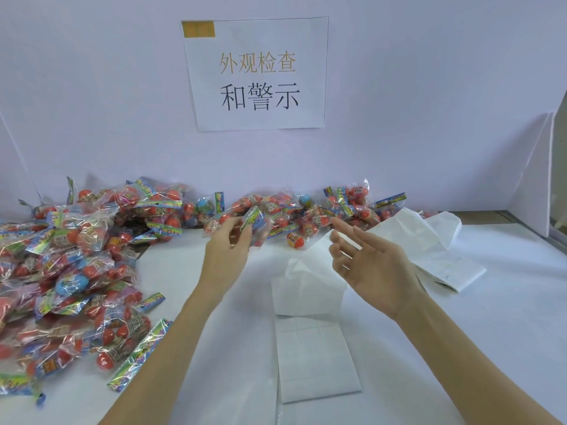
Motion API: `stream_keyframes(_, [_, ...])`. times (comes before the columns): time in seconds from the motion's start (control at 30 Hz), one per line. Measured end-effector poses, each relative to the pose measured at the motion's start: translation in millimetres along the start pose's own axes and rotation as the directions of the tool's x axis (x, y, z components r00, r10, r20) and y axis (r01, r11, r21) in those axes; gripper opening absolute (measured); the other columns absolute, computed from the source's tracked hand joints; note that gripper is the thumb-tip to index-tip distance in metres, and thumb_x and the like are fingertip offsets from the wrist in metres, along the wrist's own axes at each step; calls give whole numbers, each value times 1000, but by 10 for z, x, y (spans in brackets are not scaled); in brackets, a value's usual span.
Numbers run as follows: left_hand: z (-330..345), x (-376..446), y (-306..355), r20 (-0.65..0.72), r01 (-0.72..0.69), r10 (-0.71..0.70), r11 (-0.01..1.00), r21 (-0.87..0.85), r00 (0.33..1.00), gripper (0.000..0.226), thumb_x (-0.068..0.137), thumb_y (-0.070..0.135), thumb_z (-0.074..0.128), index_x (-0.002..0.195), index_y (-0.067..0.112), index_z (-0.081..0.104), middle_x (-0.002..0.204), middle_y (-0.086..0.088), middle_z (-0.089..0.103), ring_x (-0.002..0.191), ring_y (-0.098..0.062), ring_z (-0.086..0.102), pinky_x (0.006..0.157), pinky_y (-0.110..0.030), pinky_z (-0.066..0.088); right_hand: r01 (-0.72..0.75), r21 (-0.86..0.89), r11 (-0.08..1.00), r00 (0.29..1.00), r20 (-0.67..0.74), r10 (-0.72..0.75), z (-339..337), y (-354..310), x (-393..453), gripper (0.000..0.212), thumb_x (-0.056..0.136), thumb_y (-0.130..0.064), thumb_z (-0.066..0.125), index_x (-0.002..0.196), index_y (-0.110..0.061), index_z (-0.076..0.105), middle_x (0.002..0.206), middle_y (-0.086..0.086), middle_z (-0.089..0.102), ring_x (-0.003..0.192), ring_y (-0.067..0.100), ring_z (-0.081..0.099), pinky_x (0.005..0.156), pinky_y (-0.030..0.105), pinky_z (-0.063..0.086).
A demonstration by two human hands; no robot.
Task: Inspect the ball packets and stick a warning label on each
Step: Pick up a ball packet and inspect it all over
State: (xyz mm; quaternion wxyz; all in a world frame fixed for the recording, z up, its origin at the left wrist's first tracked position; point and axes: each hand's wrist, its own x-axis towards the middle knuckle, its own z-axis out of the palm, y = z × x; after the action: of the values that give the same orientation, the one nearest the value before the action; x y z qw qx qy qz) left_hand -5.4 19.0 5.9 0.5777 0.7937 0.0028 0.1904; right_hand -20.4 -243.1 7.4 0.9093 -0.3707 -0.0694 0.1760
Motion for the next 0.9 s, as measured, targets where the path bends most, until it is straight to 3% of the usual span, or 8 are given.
stream_keyframes(0.1, [116,-90,172,199,177,-95,876,-448,975,21,109,16,50,112,4,68,98,-9,70,86,-21,65,77,-36,61,107,-327,939,990,-54,-131,44,81,14,43,98,-24,65,141,-20,62,127,6,74,116,23,71,90,31,57])
stream_keyframes(0.2, [163,-185,274,333,270,-69,746,-609,940,24,108,17,50,118,-2,62,101,-12,69,81,-23,64,70,-35,60,210,-550,809,970,14,-242,126,167,1,41,102,-32,64,143,-25,60,130,0,73,124,20,67,96,31,58])
stream_keyframes(0.3, [209,-256,325,377,252,-15,768,-588,926,30,108,23,47,120,1,64,108,-11,75,87,-22,71,74,-33,61,269,-630,729,959,105,-264,243,179,-50,43,98,-52,64,134,-28,69,130,-1,73,123,18,68,100,26,54])
stream_keyframes(0.47, [286,-297,319,321,160,4,861,-483,947,31,108,28,51,118,9,73,117,-16,73,100,-17,69,93,-33,60,297,-572,764,951,102,-293,318,184,-77,44,101,-56,53,118,-23,78,120,9,77,113,27,73,94,28,57])
stream_keyframes(0.57, [361,-320,277,231,123,-30,909,-398,972,26,108,26,54,108,9,74,109,-17,72,96,-20,67,89,-34,59,284,-574,768,956,112,-270,370,170,-98,56,98,-67,49,110,-23,80,115,9,78,108,26,74,90,27,58])
stream_keyframes(0.67, [434,-360,216,97,107,-78,931,-349,992,24,108,25,56,103,10,74,94,-5,73,91,-19,69,82,-26,59,202,-558,805,979,84,-187,414,177,-112,70,90,-77,44,107,-20,80,110,8,78,105,25,74,89,28,58])
stream_keyframes(0.8, [473,-389,211,145,155,-109,919,-361,983,43,99,60,57,109,21,70,99,-2,75,94,-24,72,89,-36,60,219,-736,640,958,39,-284,359,217,-104,26,101,-37,66,104,-13,77,98,3,79,95,23,78,87,33,62])
stream_keyframes(0.9, [428,-375,222,170,105,-57,950,-293,984,34,96,58,65,111,28,64,94,2,76,79,-15,72,69,-27,59,180,-727,662,964,-3,-266,310,201,-90,16,104,-19,63,107,-14,77,90,6,79,84,21,76,77,25,58])
